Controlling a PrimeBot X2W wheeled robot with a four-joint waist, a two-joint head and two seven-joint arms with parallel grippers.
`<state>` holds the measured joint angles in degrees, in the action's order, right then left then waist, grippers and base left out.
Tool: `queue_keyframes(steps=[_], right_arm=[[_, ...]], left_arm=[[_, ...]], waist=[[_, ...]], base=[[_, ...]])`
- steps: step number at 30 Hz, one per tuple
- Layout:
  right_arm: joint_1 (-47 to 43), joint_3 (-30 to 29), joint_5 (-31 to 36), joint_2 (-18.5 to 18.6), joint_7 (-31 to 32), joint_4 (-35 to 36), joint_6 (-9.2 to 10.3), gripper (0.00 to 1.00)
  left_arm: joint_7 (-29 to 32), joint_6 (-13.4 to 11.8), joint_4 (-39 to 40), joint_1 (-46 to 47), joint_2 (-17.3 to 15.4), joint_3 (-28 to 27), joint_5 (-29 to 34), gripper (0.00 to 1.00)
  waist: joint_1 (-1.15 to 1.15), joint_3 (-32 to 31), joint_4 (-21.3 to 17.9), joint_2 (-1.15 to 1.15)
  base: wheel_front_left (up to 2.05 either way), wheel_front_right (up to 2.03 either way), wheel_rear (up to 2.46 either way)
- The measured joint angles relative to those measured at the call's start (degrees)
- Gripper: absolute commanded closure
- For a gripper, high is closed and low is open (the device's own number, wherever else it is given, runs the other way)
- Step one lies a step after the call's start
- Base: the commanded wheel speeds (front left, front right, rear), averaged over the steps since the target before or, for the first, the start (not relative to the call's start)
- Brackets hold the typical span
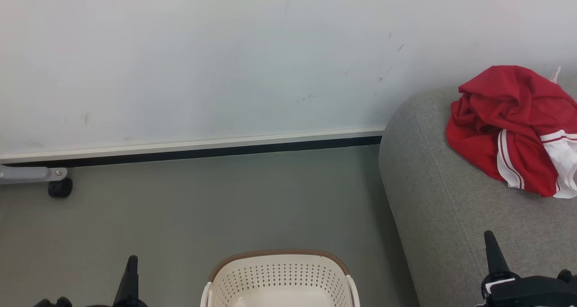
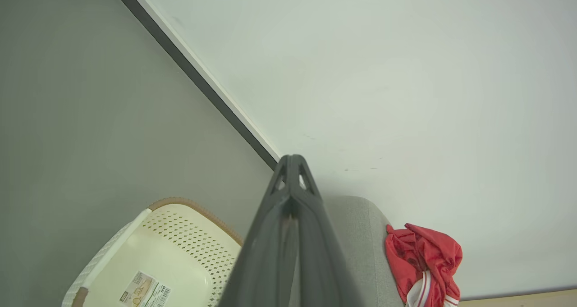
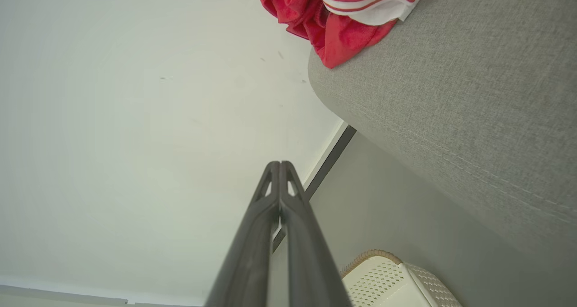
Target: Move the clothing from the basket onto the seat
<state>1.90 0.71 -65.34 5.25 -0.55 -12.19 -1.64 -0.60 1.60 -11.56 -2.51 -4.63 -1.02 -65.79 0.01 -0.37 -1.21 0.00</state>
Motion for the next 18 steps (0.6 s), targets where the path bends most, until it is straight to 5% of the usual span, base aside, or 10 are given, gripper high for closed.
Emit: queue_keyframes(steps=[18], right_arm=[[1.35,-4.22,-13.21,-1.42,3.58,-1.99,-2.48,1.00]], left_arm=[[3.58,2.49,-2.19,3.35,1.11,-2.05,-13.14,1.00]], waist=[[-0.01,0.22,0.62,0.00]], base=[[0.00,0.00,0.00]])
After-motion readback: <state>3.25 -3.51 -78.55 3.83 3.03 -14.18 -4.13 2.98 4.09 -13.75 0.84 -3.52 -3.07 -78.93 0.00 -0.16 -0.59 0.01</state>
